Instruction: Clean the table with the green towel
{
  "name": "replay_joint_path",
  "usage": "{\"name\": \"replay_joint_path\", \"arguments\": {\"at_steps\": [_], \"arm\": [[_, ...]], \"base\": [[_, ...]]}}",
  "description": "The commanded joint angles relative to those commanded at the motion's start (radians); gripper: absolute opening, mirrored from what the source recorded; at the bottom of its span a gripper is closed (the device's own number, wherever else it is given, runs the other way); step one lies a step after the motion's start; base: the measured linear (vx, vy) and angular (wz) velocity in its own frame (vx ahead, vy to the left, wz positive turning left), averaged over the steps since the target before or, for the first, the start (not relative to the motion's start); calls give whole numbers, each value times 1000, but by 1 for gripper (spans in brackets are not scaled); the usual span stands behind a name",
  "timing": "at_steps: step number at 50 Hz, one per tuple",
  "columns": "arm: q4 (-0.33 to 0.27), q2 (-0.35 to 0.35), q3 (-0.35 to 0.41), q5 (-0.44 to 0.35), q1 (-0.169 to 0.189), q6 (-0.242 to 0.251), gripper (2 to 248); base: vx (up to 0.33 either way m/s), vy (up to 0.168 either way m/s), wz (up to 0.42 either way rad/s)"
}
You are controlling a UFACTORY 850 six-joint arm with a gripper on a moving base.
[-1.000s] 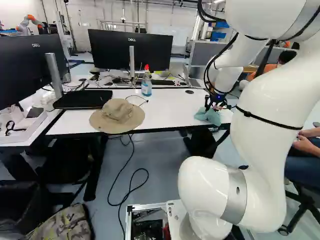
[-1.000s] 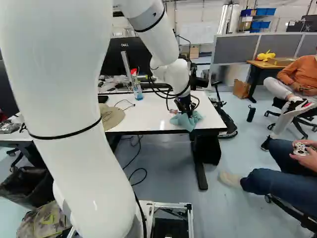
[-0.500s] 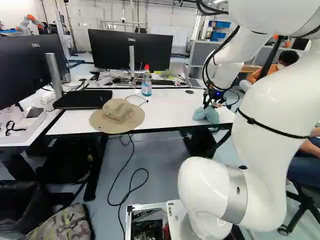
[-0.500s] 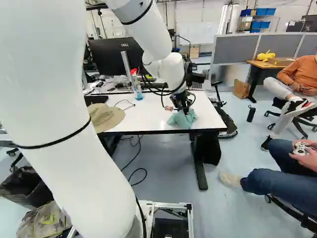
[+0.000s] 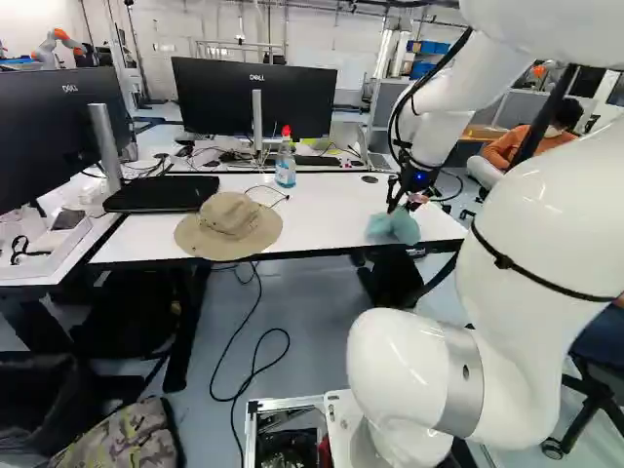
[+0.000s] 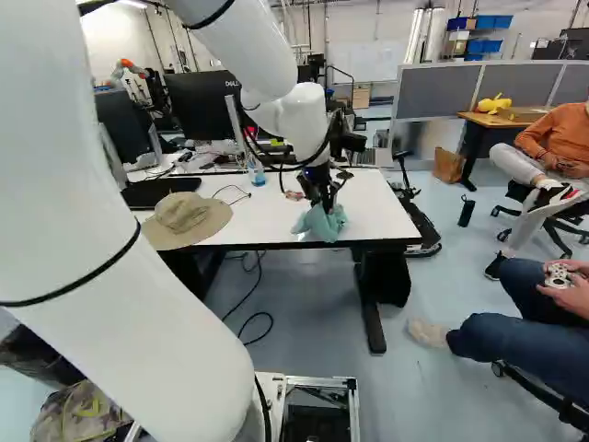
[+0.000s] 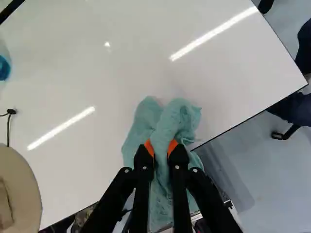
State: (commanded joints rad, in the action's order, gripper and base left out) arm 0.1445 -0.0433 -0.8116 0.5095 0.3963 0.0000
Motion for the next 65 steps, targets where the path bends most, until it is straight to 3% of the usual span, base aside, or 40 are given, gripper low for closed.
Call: {"name": "replay_joint_path", "arguments": {"at_steps": [21, 41, 65], "arm": [[34, -46, 8, 96, -4, 0, 47], [39, -36, -2, 100, -7, 0, 47], [39, 47, -84, 84, -83, 0, 47]], "base": [[0, 0, 0], [0, 0, 0], [0, 0, 0]]}}
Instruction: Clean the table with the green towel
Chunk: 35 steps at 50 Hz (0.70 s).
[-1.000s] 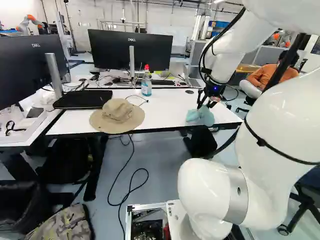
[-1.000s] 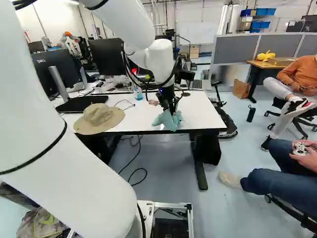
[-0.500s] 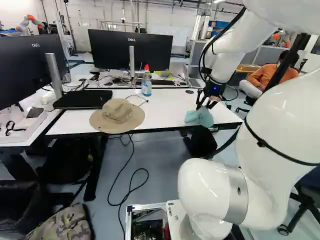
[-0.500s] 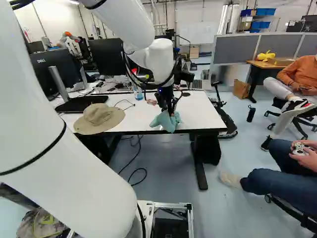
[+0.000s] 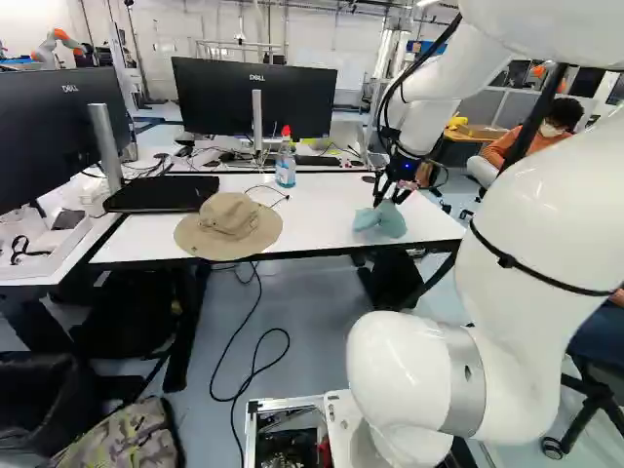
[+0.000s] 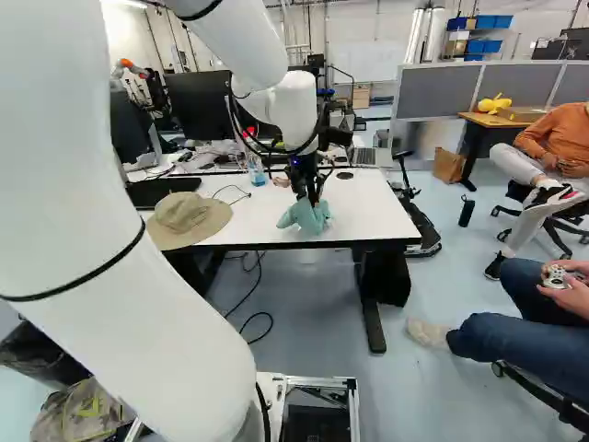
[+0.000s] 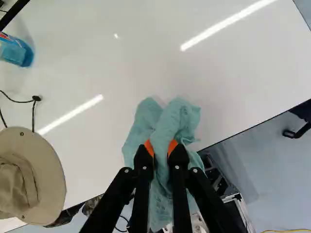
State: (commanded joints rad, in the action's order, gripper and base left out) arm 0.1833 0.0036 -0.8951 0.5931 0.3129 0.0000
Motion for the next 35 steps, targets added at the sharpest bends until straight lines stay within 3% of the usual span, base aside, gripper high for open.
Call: {"name": "replay_joint_path", "arguments": {"at_steps": [25, 35], "arm": [[-77, 38, -39, 0, -106, 0, 47], [-80, 50, -52, 0, -148, 0, 47]], "base": [[0, 0, 0], [0, 0, 0]]}}
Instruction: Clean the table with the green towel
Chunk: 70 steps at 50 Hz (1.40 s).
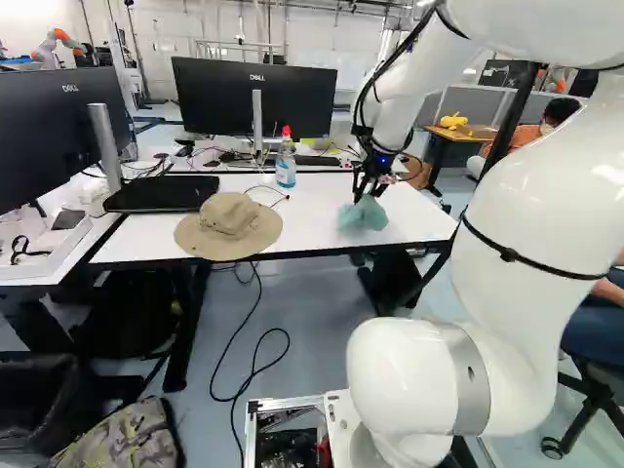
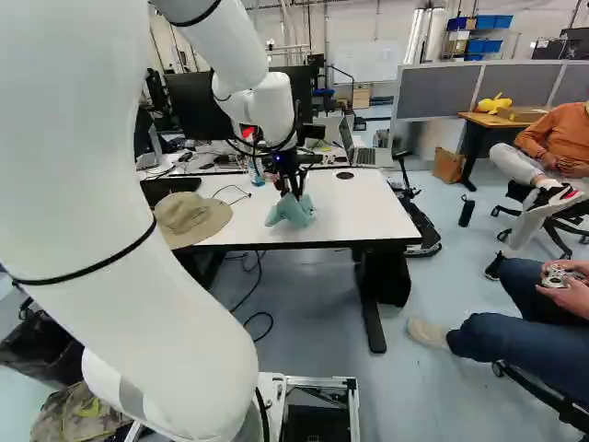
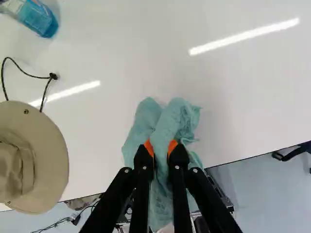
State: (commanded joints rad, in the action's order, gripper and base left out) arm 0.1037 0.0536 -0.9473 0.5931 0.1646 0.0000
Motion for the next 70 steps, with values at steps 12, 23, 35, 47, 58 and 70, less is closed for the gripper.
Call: {"name": "replay_joint_path", "arguments": {"at_steps": [12, 23, 35, 47, 58, 70], "arm": [[0, 17, -18, 0, -49, 0, 47], [0, 38, -41, 0, -94, 0, 47], [0, 66, -72, 0, -140, 0, 47], [0, 99, -109, 0, -183, 0, 47], [0, 126, -140, 0, -222, 0, 47], [0, 148, -165, 0, -262, 0, 47]], "base": [[0, 0, 0], [0, 0, 0], [0, 0, 0], [0, 0, 0], [0, 0, 0], [0, 0, 0]]}}
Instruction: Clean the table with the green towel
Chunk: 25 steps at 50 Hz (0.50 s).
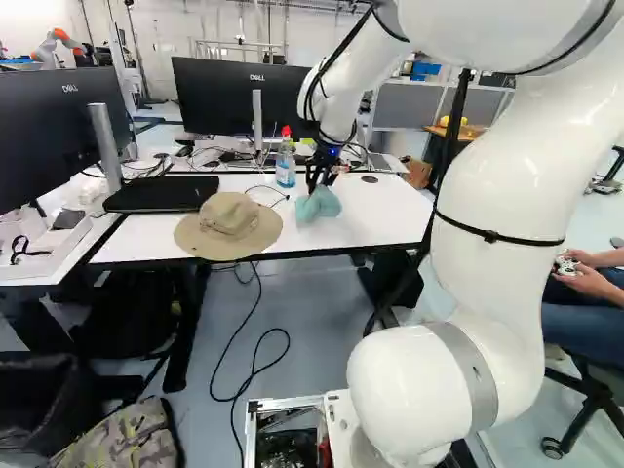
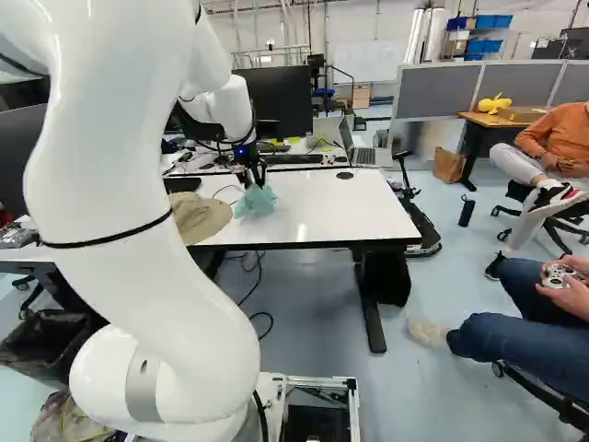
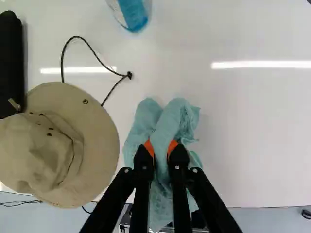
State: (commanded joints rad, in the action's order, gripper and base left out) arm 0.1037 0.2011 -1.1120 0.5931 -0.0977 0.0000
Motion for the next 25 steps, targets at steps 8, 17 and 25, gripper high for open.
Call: {"name": "replay_joint_path", "arguments": {"at_steps": [8, 17, 25], "arm": [[0, 0, 0, 0, -1, 0, 47], [0, 0, 0, 0, -1, 0, 51], [0, 0, 0, 0, -1, 0, 114]], "base": [[0, 0, 0], [0, 0, 0], [0, 0, 0]]}}
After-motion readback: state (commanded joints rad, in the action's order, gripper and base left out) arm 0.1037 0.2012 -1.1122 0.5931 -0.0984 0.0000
